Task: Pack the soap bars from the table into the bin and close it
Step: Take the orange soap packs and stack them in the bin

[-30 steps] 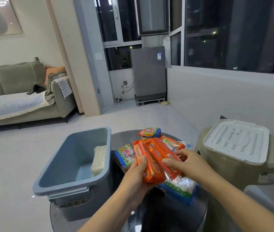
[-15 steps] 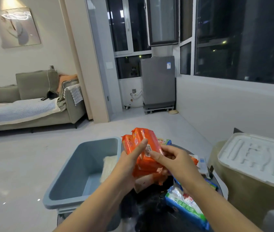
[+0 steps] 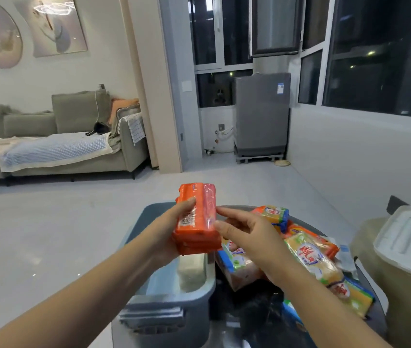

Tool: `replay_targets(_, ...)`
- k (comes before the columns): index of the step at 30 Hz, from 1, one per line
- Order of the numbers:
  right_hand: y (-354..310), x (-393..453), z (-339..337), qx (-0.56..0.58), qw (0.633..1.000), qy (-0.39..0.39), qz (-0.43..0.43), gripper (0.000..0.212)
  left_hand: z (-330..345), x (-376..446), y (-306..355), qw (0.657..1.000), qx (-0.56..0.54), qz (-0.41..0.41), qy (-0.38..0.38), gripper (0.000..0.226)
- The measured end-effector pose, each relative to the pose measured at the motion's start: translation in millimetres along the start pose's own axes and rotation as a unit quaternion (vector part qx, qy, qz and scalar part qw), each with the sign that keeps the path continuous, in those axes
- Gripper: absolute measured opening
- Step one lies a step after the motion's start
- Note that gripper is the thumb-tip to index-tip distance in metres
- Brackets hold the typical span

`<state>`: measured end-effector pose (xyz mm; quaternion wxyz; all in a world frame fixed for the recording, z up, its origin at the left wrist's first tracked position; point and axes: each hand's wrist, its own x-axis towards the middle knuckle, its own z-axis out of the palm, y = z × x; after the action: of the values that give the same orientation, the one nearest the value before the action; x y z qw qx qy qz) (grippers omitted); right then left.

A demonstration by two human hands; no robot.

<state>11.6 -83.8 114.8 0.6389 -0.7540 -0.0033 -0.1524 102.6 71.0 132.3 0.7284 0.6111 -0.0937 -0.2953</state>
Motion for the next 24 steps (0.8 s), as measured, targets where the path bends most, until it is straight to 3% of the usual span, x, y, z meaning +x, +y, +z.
replay_targets(3,10,12,15,-0.094,0.995,0.013,0.016,0.046,-27,2,3,0.999,0.024,-0.032,0.02,0.033)
replay_targets(9,35,25,32,-0.222,0.973,-0.013,0.064,0.053,-59,-1,-12,0.985,0.1,-0.14,0.025,0.033)
replay_targets(17,38,22,45,-0.226,0.965,-0.103,0.091,0.065,-76,-4,-21,0.96,0.131,-0.246,-0.012,0.038)
replay_targets(21,38,23,50,-0.23,0.963,-0.102,0.096,0.074,-80,-1,-20,0.95,0.157,-0.267,-0.044,0.049)
replay_targets(24,39,22,51,-0.229,0.963,-0.097,0.105,0.076,-79,3,-19,0.941,0.174,-0.285,-0.054,0.038)
